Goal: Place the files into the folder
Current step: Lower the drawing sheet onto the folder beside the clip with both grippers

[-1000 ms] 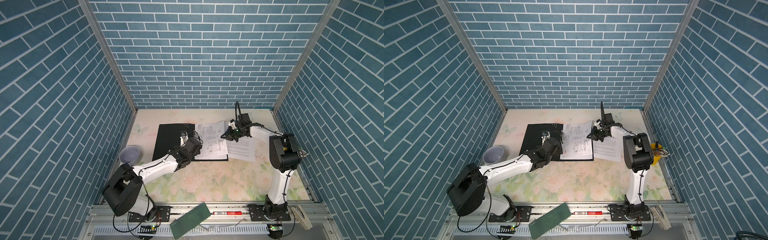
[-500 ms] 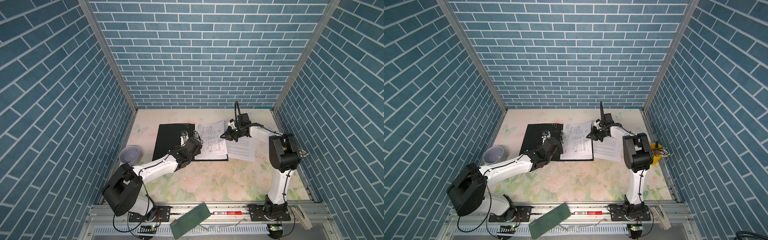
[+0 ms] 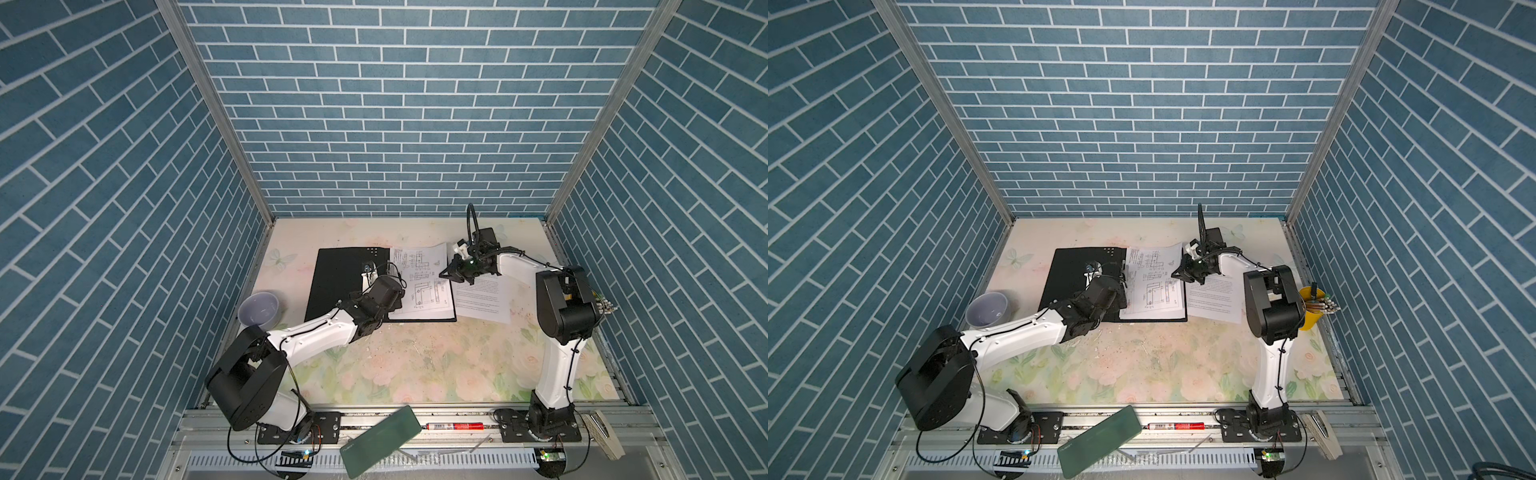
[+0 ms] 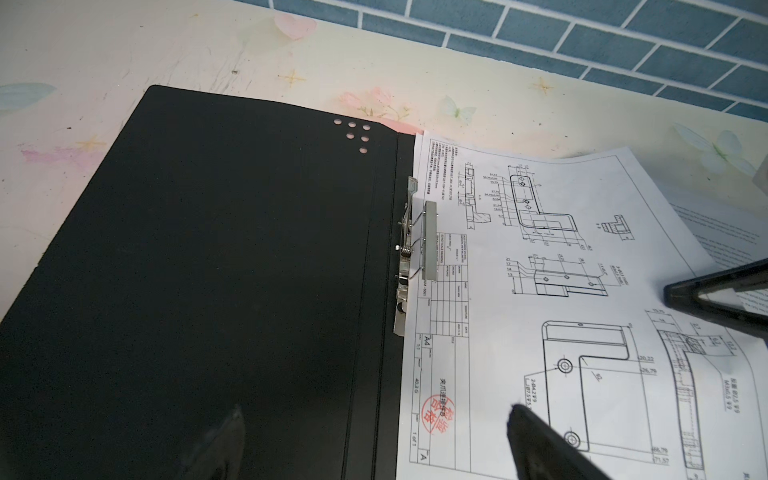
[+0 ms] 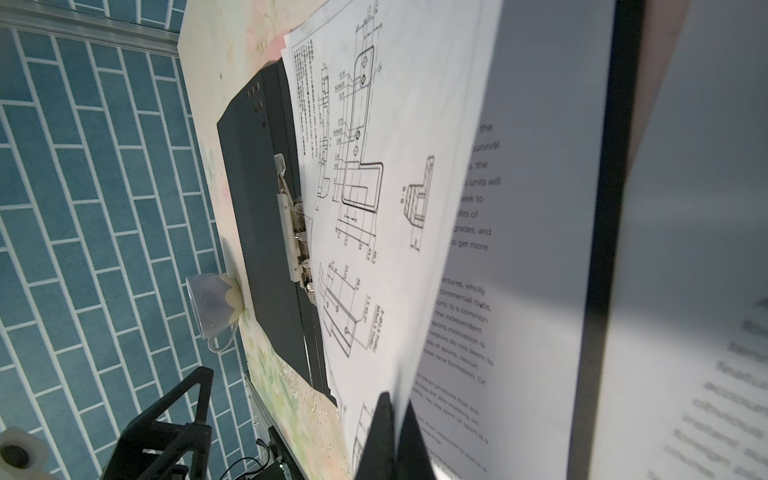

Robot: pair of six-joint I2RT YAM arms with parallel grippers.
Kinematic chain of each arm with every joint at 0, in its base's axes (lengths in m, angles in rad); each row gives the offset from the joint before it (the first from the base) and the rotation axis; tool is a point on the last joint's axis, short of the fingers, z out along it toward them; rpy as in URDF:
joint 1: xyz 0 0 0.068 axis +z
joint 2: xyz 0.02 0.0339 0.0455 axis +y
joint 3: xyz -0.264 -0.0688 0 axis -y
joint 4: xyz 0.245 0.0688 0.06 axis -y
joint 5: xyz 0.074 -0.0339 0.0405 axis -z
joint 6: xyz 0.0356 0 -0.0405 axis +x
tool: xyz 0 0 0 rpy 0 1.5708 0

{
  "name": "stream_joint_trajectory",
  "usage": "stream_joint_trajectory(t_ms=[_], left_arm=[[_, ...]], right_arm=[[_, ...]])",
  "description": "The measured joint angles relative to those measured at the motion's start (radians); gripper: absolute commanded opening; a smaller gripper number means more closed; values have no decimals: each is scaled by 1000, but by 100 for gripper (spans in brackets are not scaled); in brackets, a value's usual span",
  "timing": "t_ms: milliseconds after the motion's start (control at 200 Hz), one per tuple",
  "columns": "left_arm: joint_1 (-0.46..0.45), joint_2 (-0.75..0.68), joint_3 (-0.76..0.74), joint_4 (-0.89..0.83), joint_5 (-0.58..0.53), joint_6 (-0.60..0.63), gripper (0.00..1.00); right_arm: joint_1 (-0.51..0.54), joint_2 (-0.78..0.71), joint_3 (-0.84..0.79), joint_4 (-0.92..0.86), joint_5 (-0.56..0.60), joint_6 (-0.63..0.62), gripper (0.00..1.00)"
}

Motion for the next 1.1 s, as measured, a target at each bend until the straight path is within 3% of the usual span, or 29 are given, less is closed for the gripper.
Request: stream_joint_trajectory(t_ms=[260,380,560,1100], left_arm=[[0,5,-1,0,7,0,100],[0,5,-1,0,10,0,100],[1,9,-1,1,14,-1,100],[1,15,-6,7,25,-19,100]], right_arm=[[0,0,-3,-14,11,-19,0],[1,0,-3,-18,22,-20,7],[1,0,-2,-36,40,-28,26],[-5,0,-2,-89,81,-47,48]])
